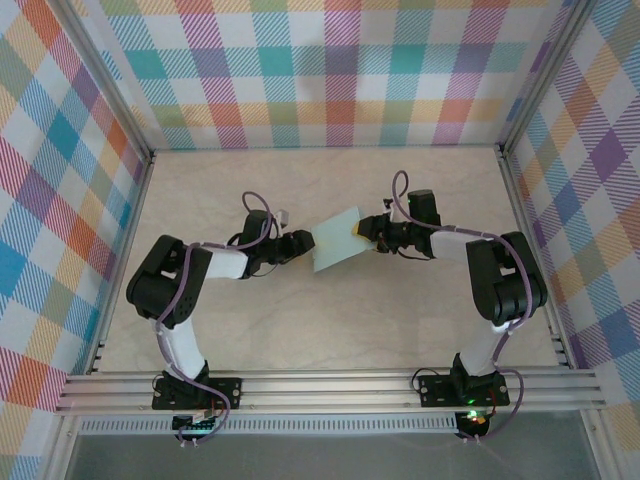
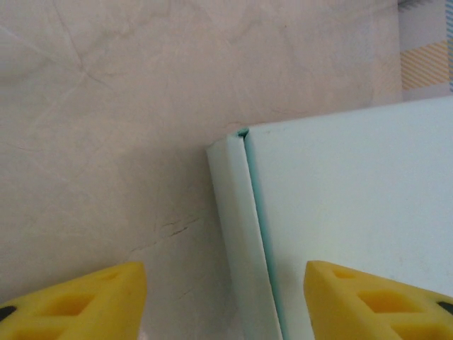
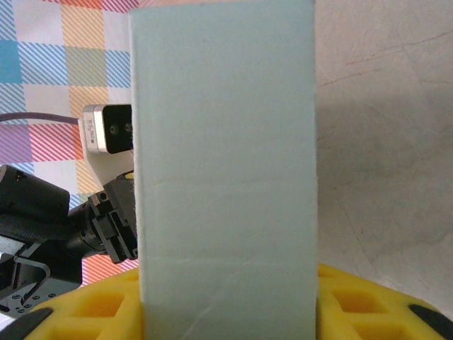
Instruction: Fold the paper box
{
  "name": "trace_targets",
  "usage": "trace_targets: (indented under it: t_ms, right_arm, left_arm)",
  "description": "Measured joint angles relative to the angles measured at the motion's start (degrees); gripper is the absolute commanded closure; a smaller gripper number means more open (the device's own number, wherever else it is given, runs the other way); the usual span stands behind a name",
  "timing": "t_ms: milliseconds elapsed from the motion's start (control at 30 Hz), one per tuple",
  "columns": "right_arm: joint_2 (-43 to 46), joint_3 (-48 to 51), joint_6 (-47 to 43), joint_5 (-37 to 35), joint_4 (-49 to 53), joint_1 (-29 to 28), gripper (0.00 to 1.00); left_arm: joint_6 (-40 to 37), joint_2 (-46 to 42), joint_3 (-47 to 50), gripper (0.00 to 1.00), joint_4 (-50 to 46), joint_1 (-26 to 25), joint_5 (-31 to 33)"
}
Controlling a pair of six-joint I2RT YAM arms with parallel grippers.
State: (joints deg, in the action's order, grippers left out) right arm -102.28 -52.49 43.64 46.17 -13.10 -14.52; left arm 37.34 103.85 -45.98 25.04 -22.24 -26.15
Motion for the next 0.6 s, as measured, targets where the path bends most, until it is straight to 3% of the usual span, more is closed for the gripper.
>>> trace_targets:
  t_ms: [100, 167, 200, 367, 600]
  right_arm:
    - [0.1, 0.0, 1.0, 0.5, 0.0, 0.5, 0.62]
    - [0.4, 0.0, 2.0, 1.2, -0.1, 1.2, 0.62]
    - [0.7, 0.0, 2.4, 1.5, -0.1, 1.6, 0.62]
    - [4.0, 0.6, 4.3, 3.0, -0.1, 4.8, 0.61]
    - [8.5, 1.7, 6.6, 4.8, -0.5, 7.6, 0.61]
  left_arm:
    - [-4.2, -4.7, 1.1, 0.28, -1.7, -0.1, 3.3]
    - [-8.4, -9.2, 1.7, 0.02, -2.5, -0.9, 7.4]
    - [-10.8, -11.2, 1.9, 0.00, -2.5, -1.4, 9.5]
    - [-27.2, -20.2, 2.9, 0.00, -1.7, -9.4, 21.4]
    - [-55.8, -21.2, 8.2, 0.00, 4.7, -23.1, 36.0]
